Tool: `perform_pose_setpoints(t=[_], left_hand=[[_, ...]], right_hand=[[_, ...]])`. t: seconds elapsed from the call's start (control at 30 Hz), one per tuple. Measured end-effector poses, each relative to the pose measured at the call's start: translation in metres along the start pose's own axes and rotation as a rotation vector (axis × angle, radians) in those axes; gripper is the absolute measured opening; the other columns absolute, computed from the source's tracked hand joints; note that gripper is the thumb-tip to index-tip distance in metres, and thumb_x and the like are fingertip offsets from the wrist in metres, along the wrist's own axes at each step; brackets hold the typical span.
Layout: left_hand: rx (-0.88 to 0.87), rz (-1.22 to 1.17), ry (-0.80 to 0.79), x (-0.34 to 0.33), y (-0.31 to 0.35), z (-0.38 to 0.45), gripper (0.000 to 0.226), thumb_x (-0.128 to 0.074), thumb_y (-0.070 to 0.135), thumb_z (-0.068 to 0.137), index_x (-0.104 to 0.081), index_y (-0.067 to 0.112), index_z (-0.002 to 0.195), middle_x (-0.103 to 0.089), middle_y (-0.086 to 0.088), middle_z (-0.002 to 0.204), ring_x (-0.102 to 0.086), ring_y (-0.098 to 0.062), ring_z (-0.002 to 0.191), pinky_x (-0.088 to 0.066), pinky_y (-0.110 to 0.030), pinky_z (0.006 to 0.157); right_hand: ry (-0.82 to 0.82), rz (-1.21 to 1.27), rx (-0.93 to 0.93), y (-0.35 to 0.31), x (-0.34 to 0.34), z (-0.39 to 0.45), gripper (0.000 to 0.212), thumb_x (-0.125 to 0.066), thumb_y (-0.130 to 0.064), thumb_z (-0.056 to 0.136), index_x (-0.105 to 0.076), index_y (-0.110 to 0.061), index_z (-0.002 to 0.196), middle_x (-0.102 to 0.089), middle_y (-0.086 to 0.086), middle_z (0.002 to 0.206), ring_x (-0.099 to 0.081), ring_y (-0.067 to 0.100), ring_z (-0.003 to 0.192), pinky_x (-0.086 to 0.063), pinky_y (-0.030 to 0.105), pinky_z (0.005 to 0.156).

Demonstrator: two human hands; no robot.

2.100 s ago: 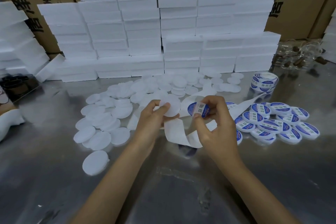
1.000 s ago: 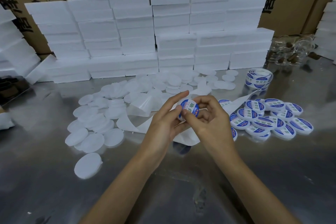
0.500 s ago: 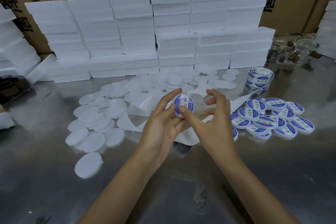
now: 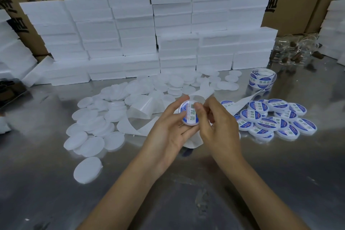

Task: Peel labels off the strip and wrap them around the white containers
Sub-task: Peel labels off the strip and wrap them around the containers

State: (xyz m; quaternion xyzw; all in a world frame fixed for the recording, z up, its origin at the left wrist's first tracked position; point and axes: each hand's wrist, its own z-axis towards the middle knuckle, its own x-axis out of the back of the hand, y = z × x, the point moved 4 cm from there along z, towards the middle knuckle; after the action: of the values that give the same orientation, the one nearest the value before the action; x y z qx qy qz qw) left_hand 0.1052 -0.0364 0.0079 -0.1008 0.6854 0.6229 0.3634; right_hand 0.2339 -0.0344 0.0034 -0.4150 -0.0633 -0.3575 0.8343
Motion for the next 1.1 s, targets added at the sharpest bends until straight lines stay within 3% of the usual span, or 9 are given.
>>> perform_pose_setpoints(t=[0.2, 0.43, 0.5, 0.63, 0.77, 0.83, 0.93, 1.03, 1.1], left_hand=[[-0.175, 0.440, 0.184, 0.011, 0.004, -0.001, 0.032, -0.063, 0.001, 0.094, -0.066, 0.019, 0.120, -0.077, -0.010, 0.102, -0.074, -0.024, 0.098, -0.060, -0.029, 0.080], [-0.292, 0.408, 0.393, 0.021, 0.017, -0.005, 0.022, -0.077, 0.013, 0.085, -0.061, 0.006, 0.098, -0.078, -0.014, 0.087, -0.076, -0.027, 0.079, -0.059, -0.028, 0.063], [-0.314, 0.416, 0.430, 0.023, 0.020, -0.006, 0.022, -0.078, 0.017, 0.085, -0.061, 0.004, 0.089, -0.077, -0.015, 0.082, -0.077, -0.028, 0.078, -0.059, -0.029, 0.057], [-0.299, 0.434, 0.375, 0.023, 0.020, -0.005, 0.024, -0.074, 0.020, 0.090, -0.058, 0.002, 0.093, -0.076, -0.019, 0.086, -0.076, -0.035, 0.079, -0.061, -0.034, 0.061], [-0.198, 0.496, 0.196, 0.017, 0.014, -0.001, 0.028, -0.071, 0.012, 0.091, -0.061, 0.015, 0.118, -0.078, -0.014, 0.096, -0.076, -0.030, 0.088, -0.061, -0.031, 0.074], [-0.136, 0.524, 0.127, 0.015, 0.012, 0.001, 0.040, -0.072, 0.005, 0.089, -0.063, 0.019, 0.125, -0.078, -0.010, 0.101, -0.076, -0.027, 0.092, -0.061, -0.027, 0.075], [-0.147, 0.557, 0.170, 0.017, 0.015, 0.000, 0.034, -0.075, -0.001, 0.085, -0.069, 0.014, 0.115, -0.078, -0.010, 0.095, -0.076, -0.026, 0.087, -0.060, -0.025, 0.069], [-0.211, 0.550, 0.285, 0.020, 0.018, -0.002, 0.020, -0.077, 0.007, 0.085, -0.069, 0.009, 0.103, -0.078, -0.011, 0.084, -0.077, -0.024, 0.077, -0.060, -0.026, 0.061], [-0.250, 0.555, 0.358, 0.023, 0.020, -0.004, 0.014, -0.077, 0.015, 0.087, -0.069, 0.007, 0.096, -0.077, -0.010, 0.079, -0.076, -0.021, 0.071, -0.059, -0.025, 0.056]], right_hand=[[-0.066, 0.080, -0.036, 0.005, -0.003, -0.001, 0.027, -0.044, -0.024, 0.104, -0.041, -0.016, 0.078, -0.050, -0.007, 0.065, -0.050, 0.011, 0.062, -0.033, 0.022, 0.052], [-0.300, 0.055, -0.037, 0.001, -0.016, -0.007, 0.044, -0.038, -0.083, 0.081, -0.045, -0.045, 0.101, -0.059, -0.015, 0.083, -0.058, 0.006, 0.073, -0.048, 0.029, 0.061], [-0.310, 0.090, -0.029, -0.001, -0.017, -0.007, 0.043, -0.048, -0.078, 0.081, -0.050, -0.042, 0.104, -0.057, -0.012, 0.073, -0.056, 0.008, 0.065, -0.046, 0.030, 0.058], [-0.210, 0.273, -0.055, -0.003, -0.016, -0.006, 0.015, -0.064, -0.035, 0.094, -0.065, -0.026, 0.106, -0.047, -0.009, 0.051, -0.044, 0.008, 0.048, -0.035, 0.017, 0.052], [-0.091, 0.381, -0.158, 0.004, -0.008, -0.002, 0.015, -0.060, -0.018, 0.097, -0.073, -0.021, 0.104, -0.063, -0.012, 0.060, -0.058, 0.003, 0.057, -0.043, 0.013, 0.057], [-0.104, 0.393, -0.196, 0.009, -0.007, -0.001, 0.018, -0.057, -0.014, 0.099, -0.074, -0.017, 0.103, -0.073, -0.013, 0.081, -0.069, 0.003, 0.078, -0.051, 0.018, 0.070], [-0.152, 0.362, -0.184, 0.008, -0.008, -0.001, 0.020, -0.054, -0.015, 0.100, -0.074, -0.015, 0.103, -0.075, -0.009, 0.089, -0.069, 0.005, 0.084, -0.050, 0.017, 0.072], [-0.215, 0.415, -0.171, 0.002, -0.011, -0.003, 0.019, -0.055, -0.023, 0.100, -0.073, -0.022, 0.107, -0.073, -0.012, 0.082, -0.067, 0.004, 0.077, -0.050, 0.020, 0.068], [-0.285, 0.401, -0.151, -0.002, -0.014, -0.006, 0.018, -0.063, -0.034, 0.095, -0.071, -0.032, 0.111, -0.059, -0.011, 0.060, -0.055, 0.003, 0.058, -0.043, 0.018, 0.058]])
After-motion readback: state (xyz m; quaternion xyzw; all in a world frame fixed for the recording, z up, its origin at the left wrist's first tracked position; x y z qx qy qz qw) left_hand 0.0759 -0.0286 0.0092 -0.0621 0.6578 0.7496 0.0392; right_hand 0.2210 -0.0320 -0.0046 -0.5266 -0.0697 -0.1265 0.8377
